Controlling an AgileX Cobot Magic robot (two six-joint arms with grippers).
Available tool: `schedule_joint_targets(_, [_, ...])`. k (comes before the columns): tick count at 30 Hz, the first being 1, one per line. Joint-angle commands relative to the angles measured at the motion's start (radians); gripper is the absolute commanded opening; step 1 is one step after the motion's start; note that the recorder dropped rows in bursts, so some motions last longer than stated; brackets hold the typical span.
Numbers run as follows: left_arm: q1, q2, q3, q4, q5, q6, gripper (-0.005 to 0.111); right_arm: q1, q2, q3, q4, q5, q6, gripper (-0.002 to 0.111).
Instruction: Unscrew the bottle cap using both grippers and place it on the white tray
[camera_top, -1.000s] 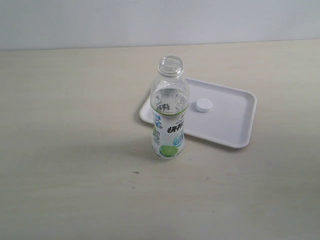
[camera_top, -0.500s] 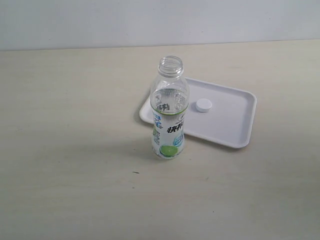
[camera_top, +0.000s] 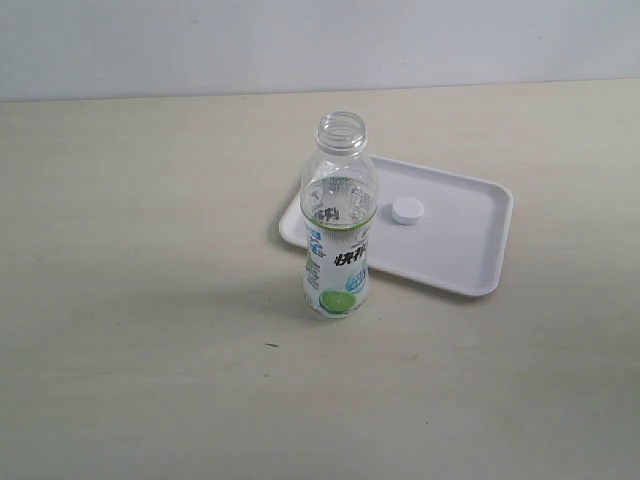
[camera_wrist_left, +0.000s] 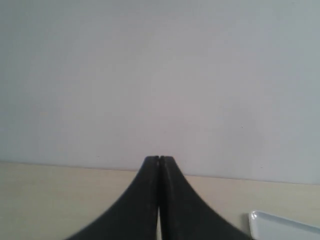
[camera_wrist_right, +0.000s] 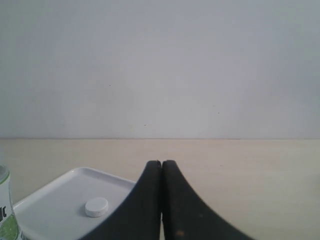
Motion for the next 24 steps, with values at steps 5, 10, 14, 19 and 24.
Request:
schedule_joint_targets(5, [-0.008,-0.007,0.003,-0.007,-0.126,-0.004,0.0,-0.005,-0.006,0.005,-0.001,-0.009,-0.002,0.0])
schedule_joint_targets(10, [-0.001,-0.007,0.003,-0.626,0.03,0.547,0.0,-0.005,-0.006,0.005,-0.001,-0.009,-0.002,0.0])
schedule_joint_targets(14, [0.01,-0.007,0.003,-0.715,0.112,0.772,0.0,-0.005,-0.006,0.005,0.001,-0.009,-0.002,0.0])
schedule_joint_targets(19, [0.014,-0.007,0.003,-0.726,0.138,0.791,0.0,-0.005,-0.006,0.005,0.001,-0.009,-0.002,0.0])
schedule_joint_targets(24, [0.014,-0.007,0.003,-0.746,0.171,0.791,0.0,-0.005,-0.006,0.005,0.001,-0.009,-0.002,0.0])
